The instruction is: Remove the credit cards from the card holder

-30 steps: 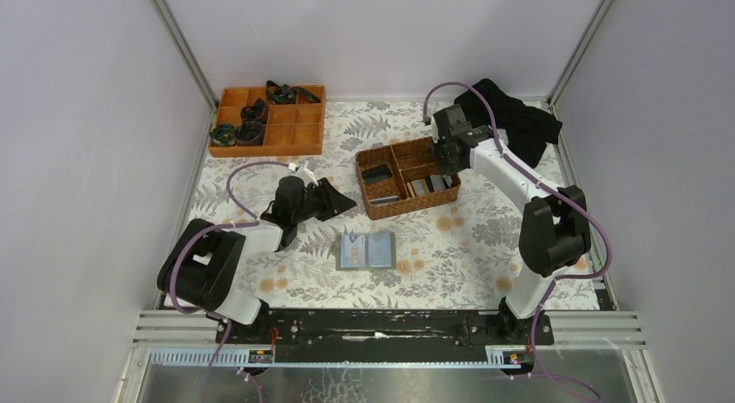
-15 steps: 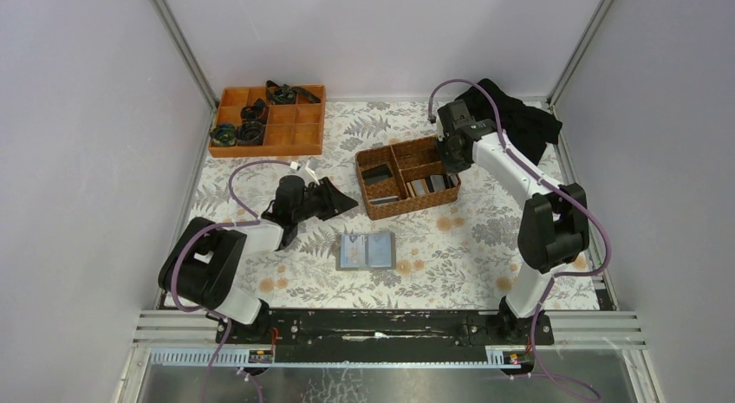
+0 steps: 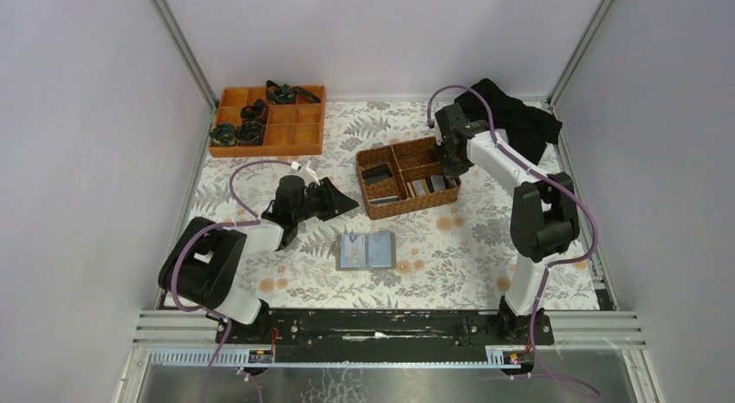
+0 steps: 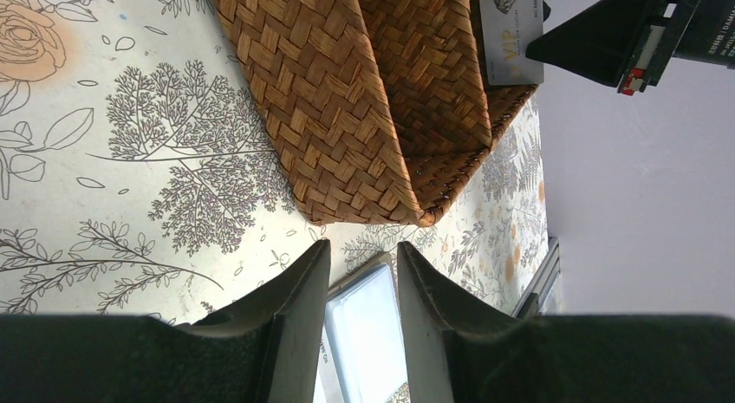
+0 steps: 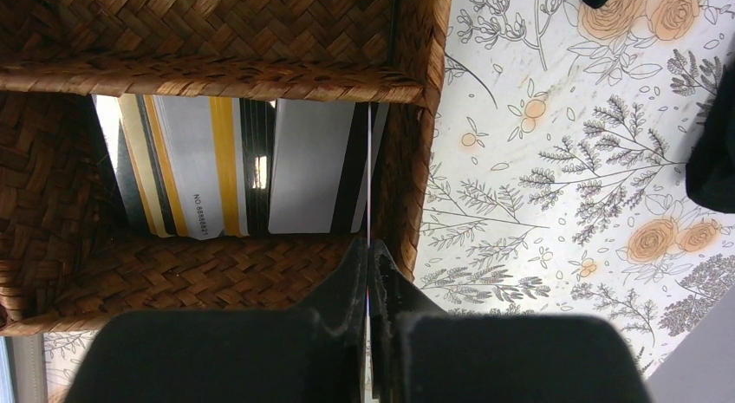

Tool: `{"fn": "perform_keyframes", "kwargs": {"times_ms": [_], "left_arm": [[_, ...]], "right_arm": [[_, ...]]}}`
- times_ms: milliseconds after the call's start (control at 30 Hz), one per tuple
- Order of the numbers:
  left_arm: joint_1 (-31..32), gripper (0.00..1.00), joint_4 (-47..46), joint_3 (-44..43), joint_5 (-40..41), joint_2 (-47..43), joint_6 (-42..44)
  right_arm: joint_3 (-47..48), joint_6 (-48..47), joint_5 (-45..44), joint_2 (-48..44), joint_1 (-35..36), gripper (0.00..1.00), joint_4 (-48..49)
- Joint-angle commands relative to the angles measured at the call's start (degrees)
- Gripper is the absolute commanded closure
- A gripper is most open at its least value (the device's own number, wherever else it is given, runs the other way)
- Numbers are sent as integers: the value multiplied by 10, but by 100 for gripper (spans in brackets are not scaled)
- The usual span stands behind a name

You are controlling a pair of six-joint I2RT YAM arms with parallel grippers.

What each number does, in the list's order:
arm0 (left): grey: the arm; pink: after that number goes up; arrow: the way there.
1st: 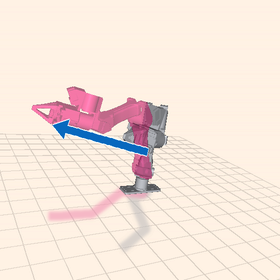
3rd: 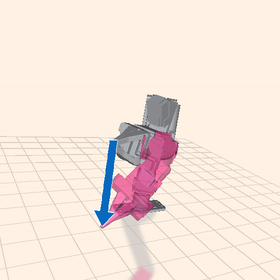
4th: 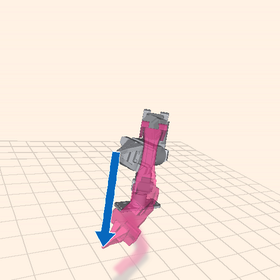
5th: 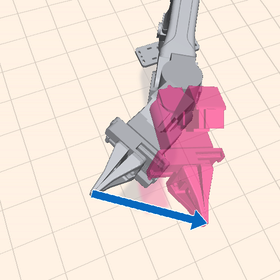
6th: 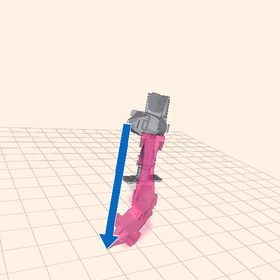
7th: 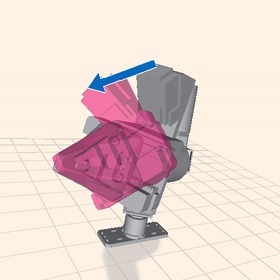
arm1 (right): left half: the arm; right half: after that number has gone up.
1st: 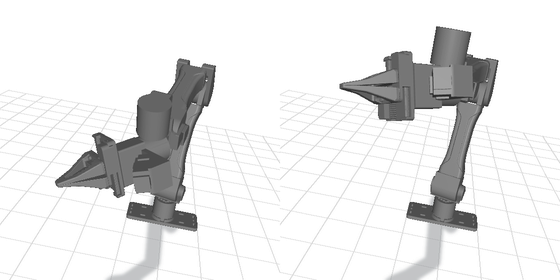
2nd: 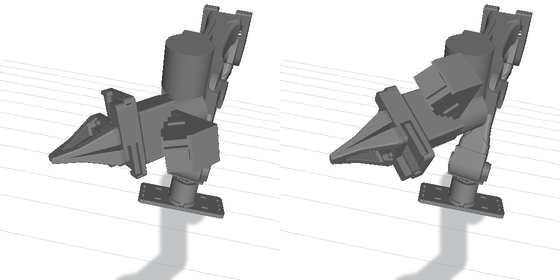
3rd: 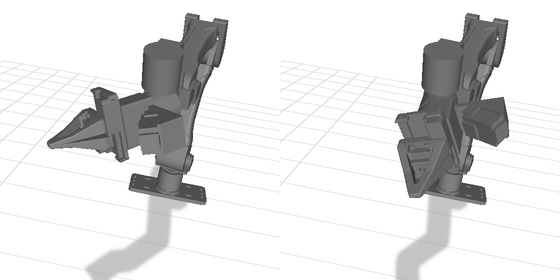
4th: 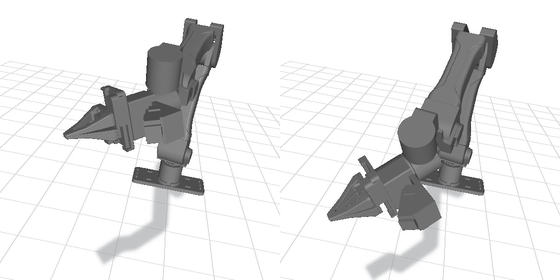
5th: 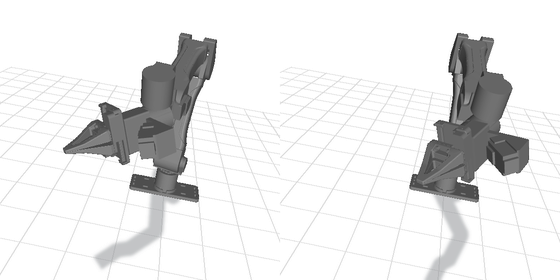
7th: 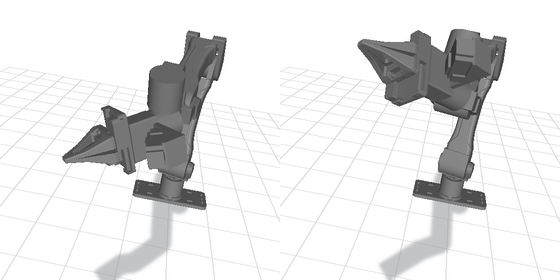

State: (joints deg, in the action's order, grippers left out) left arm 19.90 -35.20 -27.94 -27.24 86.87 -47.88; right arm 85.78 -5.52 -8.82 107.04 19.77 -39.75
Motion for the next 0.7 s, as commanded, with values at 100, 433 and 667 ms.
{"fn": "perform_keyframes", "kwargs": {"times_ms": [100,433,667], "left_arm": [[3,58,-38,-10,-14,7,2],[4,58,-55,-12,-28,24,-7],[4,57,-57,-12,-22,26,-8]], "right_arm": [[20,9,-9,3,-3,91,13],[-2,18,-35,-47,-3,58,43],[-53,29,77,-152,7,58,115]]}}
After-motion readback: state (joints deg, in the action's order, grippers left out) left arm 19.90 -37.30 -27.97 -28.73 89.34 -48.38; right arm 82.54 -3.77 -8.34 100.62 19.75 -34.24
